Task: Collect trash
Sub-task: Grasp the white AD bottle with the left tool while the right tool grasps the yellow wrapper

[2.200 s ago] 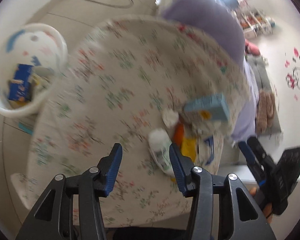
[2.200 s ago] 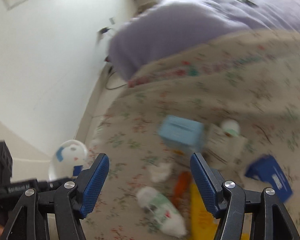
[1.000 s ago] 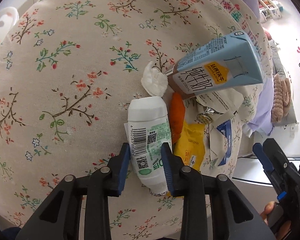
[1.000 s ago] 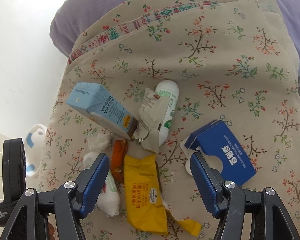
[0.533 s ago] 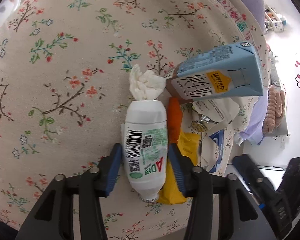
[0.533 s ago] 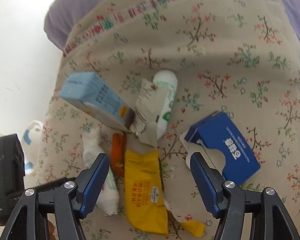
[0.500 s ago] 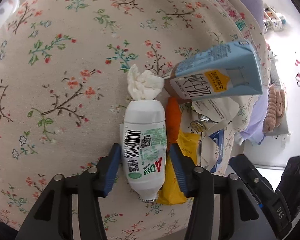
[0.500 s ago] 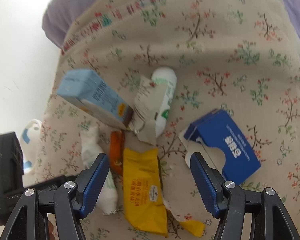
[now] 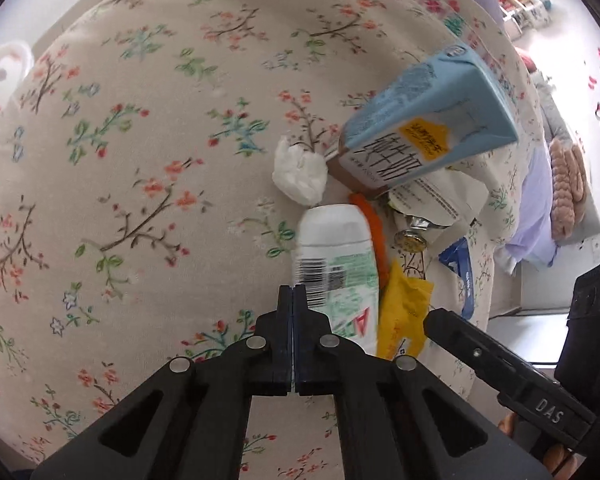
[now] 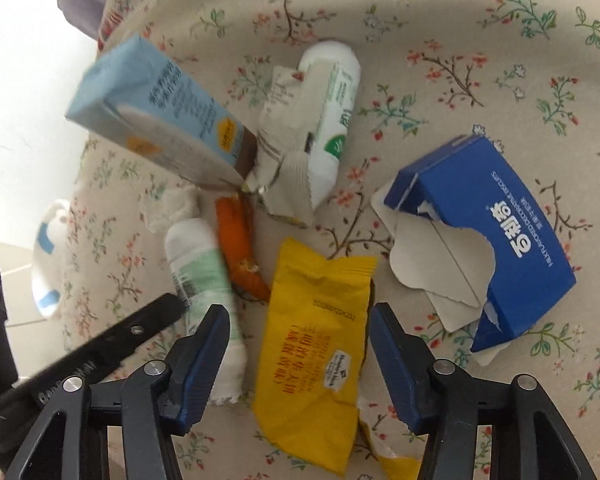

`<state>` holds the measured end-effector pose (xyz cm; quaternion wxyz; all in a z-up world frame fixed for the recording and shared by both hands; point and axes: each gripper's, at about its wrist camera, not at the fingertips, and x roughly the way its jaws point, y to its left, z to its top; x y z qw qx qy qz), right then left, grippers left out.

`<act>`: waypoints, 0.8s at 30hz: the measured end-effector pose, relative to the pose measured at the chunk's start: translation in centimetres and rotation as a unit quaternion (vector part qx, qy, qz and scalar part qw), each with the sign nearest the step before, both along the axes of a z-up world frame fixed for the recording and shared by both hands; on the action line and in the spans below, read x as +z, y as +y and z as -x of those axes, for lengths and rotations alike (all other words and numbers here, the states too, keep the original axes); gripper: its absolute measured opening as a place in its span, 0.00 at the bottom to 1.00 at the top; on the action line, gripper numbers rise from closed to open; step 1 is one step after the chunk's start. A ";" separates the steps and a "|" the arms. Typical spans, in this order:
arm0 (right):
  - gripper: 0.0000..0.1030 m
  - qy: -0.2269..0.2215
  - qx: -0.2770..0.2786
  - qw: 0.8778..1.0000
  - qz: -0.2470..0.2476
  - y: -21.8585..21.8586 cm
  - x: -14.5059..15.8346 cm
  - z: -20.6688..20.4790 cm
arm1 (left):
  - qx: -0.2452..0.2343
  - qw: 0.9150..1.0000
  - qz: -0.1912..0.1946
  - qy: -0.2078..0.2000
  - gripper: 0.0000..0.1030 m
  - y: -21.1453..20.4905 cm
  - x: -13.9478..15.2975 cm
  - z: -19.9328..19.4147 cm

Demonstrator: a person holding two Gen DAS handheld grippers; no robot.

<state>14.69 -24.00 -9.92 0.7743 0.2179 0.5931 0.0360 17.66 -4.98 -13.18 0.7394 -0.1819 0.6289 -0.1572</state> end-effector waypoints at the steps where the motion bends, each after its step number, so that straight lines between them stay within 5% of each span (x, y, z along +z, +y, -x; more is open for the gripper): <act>1: 0.61 0.002 0.000 1.000 0.002 0.1 -0.1 0.0 | 0.000 1.000 0.007 0.004 0.00 0.1 0.0 0.0; 6: 0.61 0.012 -0.004 1.000 0.006 0.2 -0.8 0.4 | 0.013 0.998 0.060 0.004 0.08 1.5 1.5 0.2; 10: 0.61 0.029 -0.001 0.999 0.016 0.7 -1.8 1.1 | -0.001 0.999 0.039 -0.016 0.60 0.2 2.5 0.6; 14: 0.44 0.040 0.004 0.999 0.031 1.1 -3.1 1.3 | -0.019 0.999 0.029 -0.003 0.61 -1.5 2.5 1.1; 16: 0.06 0.043 0.006 0.999 0.022 1.1 -3.3 1.4 | -0.027 0.999 0.022 0.001 0.61 -1.4 2.1 1.2; 24: 0.03 -0.018 -0.005 0.999 0.030 -0.2 0.6 2.3 | -0.069 0.996 -0.050 -0.039 0.61 -4.4 2.0 2.4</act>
